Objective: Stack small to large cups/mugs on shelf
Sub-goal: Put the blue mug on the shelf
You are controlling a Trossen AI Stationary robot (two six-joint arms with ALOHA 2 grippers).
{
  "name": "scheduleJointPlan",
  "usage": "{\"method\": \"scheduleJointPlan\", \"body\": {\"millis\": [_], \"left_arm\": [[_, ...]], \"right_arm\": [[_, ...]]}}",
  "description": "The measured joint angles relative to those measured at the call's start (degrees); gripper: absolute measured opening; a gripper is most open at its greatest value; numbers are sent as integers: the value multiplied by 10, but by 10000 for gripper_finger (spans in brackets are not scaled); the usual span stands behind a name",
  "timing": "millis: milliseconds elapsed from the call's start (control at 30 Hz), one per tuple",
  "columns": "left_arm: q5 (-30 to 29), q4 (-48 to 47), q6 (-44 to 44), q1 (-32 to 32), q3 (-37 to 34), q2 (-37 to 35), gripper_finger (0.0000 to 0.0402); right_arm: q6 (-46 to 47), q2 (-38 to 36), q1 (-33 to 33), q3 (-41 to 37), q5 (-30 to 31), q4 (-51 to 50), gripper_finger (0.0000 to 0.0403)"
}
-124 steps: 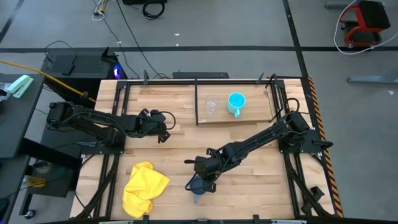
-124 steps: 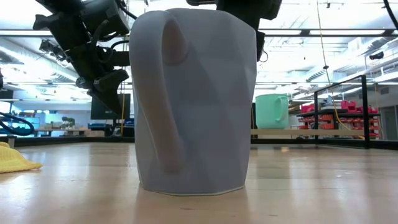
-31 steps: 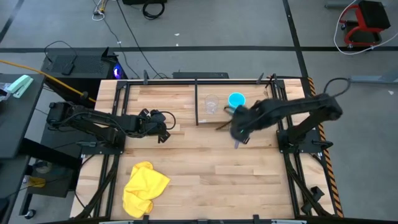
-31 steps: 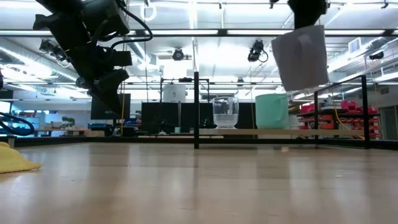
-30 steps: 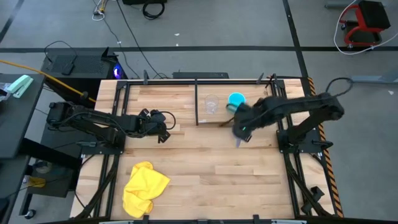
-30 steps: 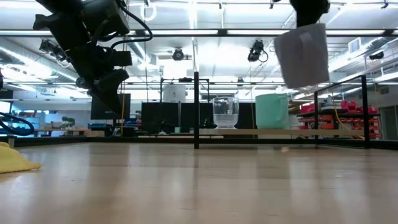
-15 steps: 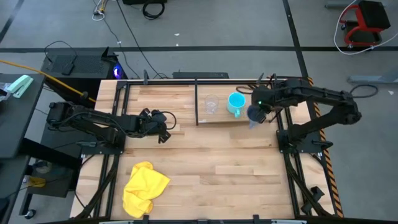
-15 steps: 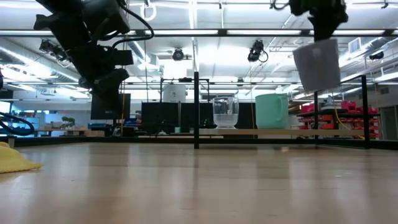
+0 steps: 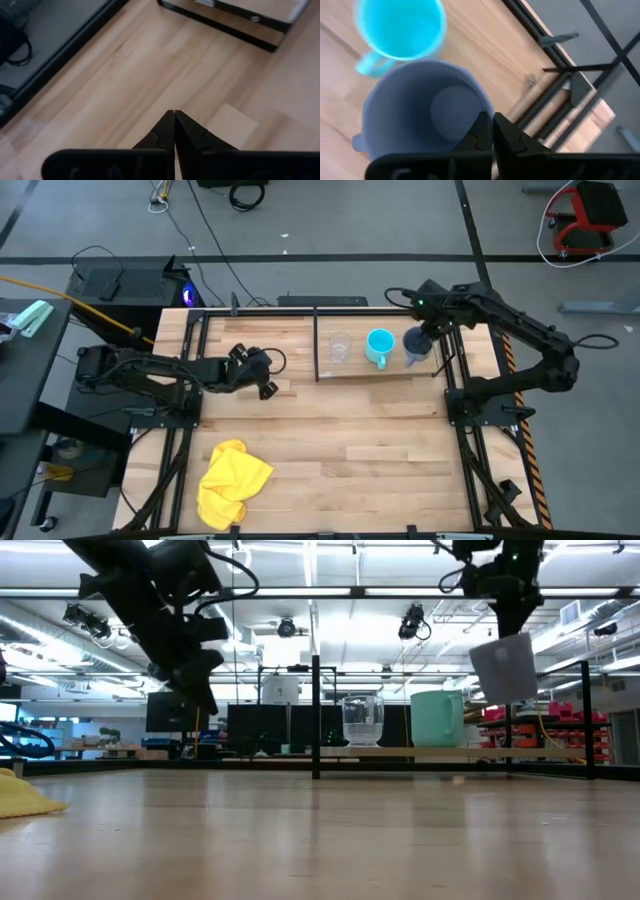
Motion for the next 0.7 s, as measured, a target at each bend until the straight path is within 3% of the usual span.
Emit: {"method": "scheduleJointPlan", "body": {"millis": [200, 367, 700], "left_arm": [[1, 0, 13, 36, 0, 0, 14], [36, -1, 22, 44, 0, 0, 21], [40, -1, 28, 44, 0, 0, 8]], "right_arm": [[-78, 22, -70, 0, -22, 25, 2], [-131, 43, -113, 0, -51, 40, 2], [-188, 53, -139, 0, -95, 82, 2]]}}
